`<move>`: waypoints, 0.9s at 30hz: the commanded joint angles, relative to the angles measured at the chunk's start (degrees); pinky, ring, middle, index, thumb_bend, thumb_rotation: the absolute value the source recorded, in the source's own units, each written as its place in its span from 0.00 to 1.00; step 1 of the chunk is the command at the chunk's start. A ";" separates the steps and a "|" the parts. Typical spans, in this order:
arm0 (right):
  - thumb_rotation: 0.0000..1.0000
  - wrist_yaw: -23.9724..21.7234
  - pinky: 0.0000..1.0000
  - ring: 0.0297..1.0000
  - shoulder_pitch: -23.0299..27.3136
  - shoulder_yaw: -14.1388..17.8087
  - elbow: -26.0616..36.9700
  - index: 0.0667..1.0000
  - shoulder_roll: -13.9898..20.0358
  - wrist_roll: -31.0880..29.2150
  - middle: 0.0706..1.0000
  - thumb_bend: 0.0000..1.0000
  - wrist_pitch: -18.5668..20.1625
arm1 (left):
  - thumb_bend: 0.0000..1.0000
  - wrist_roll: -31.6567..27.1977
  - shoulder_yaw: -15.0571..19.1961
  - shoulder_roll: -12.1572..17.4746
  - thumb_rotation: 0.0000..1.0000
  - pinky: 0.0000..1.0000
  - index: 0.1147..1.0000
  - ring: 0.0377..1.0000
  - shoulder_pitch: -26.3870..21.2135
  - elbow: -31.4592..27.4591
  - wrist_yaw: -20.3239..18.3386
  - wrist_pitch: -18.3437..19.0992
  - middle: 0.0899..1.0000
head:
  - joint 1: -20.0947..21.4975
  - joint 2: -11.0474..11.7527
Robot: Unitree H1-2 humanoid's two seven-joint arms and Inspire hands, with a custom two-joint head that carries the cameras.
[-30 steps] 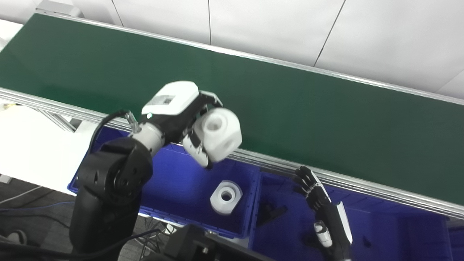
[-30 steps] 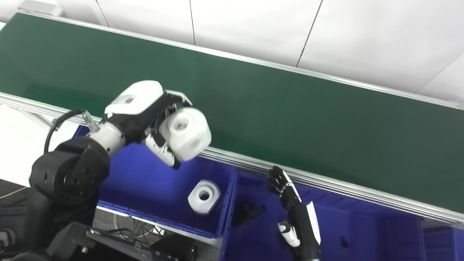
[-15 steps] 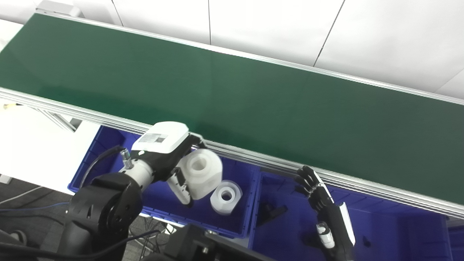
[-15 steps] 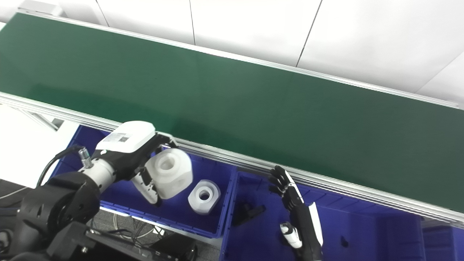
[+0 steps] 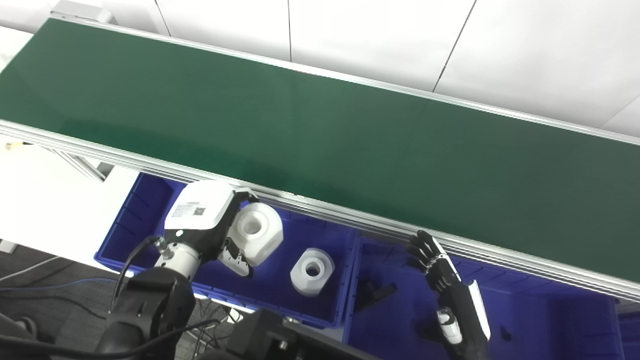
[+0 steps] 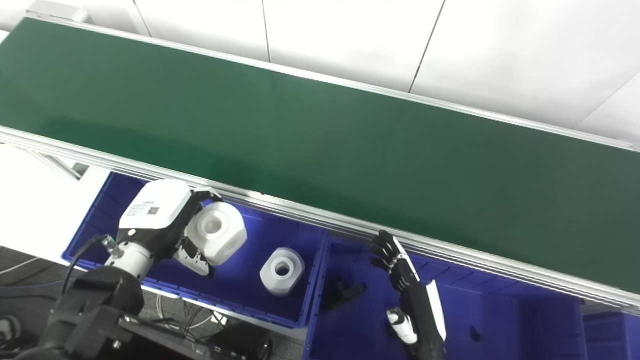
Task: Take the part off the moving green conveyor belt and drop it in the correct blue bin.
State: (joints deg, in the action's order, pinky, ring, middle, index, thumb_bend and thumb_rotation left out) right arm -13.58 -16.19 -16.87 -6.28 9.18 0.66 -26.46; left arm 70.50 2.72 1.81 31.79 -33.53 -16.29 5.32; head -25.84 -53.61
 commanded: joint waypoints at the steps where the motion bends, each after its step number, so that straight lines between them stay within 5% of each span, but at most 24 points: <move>1: 0.95 -0.64 0.80 0.85 -0.08 0.25 1.94 0.91 0.00 -0.62 0.88 0.89 0.08 | 0.52 -0.39 0.39 -0.44 0.00 0.18 0.42 0.22 1.22 -0.72 8.16 -1.31 0.42 | 0.04 0.04; 13: 0.95 -1.17 0.80 0.85 -0.16 0.56 2.07 0.91 -0.04 -0.78 0.88 0.89 0.21 | 0.52 -3.46 -0.77 -0.16 0.00 0.16 0.42 0.18 4.47 4.11 23.99 -2.95 0.42 | 0.01 0.07; 27: 0.95 -0.95 0.80 0.85 -0.27 0.60 2.18 0.91 -0.25 -0.23 0.88 0.89 0.24 | 0.52 -3.43 -1.15 0.20 0.00 0.15 0.42 0.18 4.61 3.10 21.87 -1.34 0.42 | 0.19 0.07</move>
State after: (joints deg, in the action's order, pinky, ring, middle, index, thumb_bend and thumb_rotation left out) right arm -14.26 -16.30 -16.38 -6.17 9.23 0.68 -26.21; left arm 66.96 1.45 1.18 36.16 -28.44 5.26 3.53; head -25.66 -53.61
